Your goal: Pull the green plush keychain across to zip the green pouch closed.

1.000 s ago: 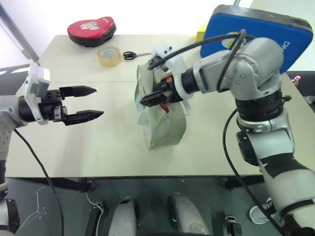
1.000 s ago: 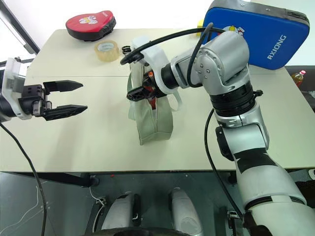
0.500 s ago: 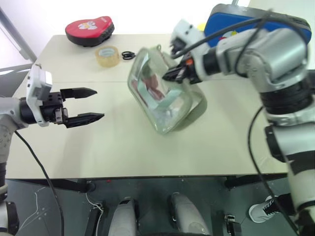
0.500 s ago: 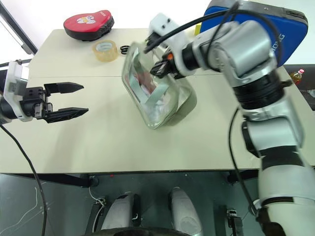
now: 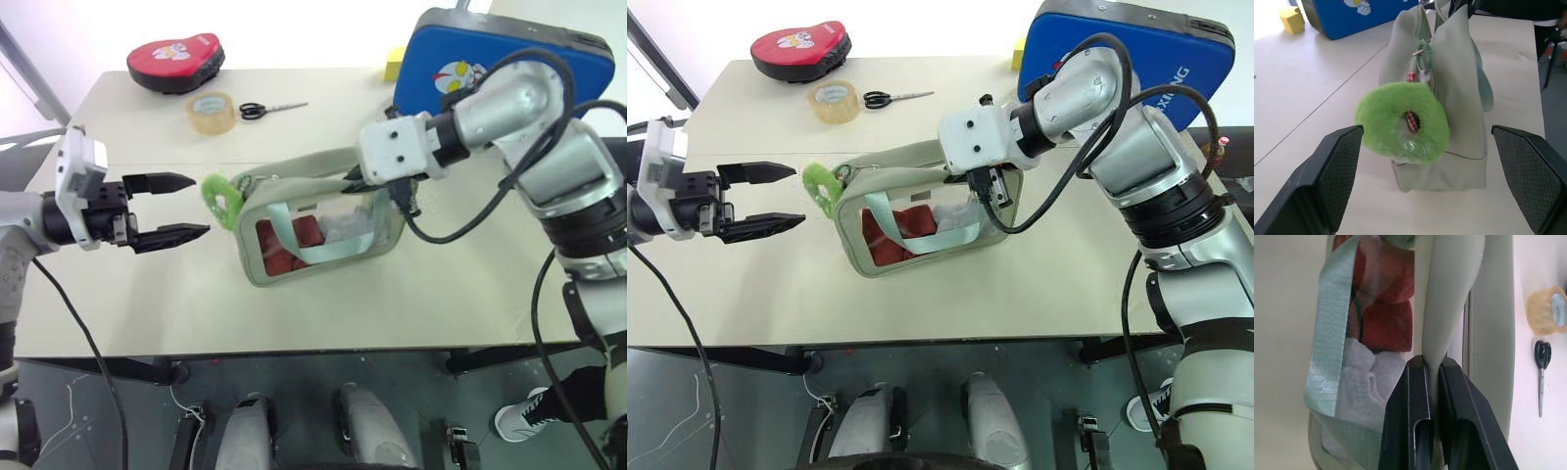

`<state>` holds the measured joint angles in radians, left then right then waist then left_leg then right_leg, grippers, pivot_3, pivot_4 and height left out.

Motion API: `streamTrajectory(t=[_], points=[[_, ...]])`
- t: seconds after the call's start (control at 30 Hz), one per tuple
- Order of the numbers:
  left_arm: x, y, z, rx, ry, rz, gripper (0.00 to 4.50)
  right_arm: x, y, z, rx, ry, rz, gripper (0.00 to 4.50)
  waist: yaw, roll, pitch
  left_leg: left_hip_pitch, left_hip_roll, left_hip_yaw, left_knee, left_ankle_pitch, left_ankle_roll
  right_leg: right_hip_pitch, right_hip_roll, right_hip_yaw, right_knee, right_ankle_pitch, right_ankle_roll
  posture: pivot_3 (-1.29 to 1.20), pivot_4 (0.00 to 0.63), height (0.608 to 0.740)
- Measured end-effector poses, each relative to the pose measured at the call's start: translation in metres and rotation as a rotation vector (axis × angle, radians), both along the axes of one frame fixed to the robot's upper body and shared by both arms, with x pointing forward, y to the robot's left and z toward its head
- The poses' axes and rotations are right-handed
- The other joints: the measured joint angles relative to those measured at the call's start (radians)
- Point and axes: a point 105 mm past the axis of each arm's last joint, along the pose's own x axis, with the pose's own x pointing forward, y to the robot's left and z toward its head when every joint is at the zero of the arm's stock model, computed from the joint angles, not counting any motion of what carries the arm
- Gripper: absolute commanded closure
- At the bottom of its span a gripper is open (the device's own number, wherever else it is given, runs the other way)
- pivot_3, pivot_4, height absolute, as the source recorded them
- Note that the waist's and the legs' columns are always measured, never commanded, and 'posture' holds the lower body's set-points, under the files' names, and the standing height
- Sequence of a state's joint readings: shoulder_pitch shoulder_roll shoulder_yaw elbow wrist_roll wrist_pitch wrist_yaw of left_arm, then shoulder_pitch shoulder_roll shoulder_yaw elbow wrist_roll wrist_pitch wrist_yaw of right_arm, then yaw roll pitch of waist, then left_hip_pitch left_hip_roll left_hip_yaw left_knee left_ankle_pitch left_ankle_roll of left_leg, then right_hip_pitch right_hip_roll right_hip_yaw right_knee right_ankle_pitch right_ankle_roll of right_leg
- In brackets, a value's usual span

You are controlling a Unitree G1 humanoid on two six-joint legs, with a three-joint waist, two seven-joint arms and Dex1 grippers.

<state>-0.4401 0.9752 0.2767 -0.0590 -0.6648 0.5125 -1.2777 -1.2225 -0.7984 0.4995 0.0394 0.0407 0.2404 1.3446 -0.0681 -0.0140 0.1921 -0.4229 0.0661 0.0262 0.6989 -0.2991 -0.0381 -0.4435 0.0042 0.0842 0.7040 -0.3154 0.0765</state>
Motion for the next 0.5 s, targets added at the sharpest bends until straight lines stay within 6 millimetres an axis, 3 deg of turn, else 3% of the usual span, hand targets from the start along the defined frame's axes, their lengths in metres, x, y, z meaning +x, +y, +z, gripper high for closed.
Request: streamTrajectory(t=[0.5], points=[[0.002,-0.004,-0.002,0.018,0.01,-0.015,0.0,-0.012,0.001,-0.007,0.063,0.116,-0.186,4.48,0.005,0.0,0.0,0.0,0.0,-0.001,0.0,0.001,-0.001,0.0,0.001,-0.001,0.001,0.0,0.0,0.0,0.15,0.737]])
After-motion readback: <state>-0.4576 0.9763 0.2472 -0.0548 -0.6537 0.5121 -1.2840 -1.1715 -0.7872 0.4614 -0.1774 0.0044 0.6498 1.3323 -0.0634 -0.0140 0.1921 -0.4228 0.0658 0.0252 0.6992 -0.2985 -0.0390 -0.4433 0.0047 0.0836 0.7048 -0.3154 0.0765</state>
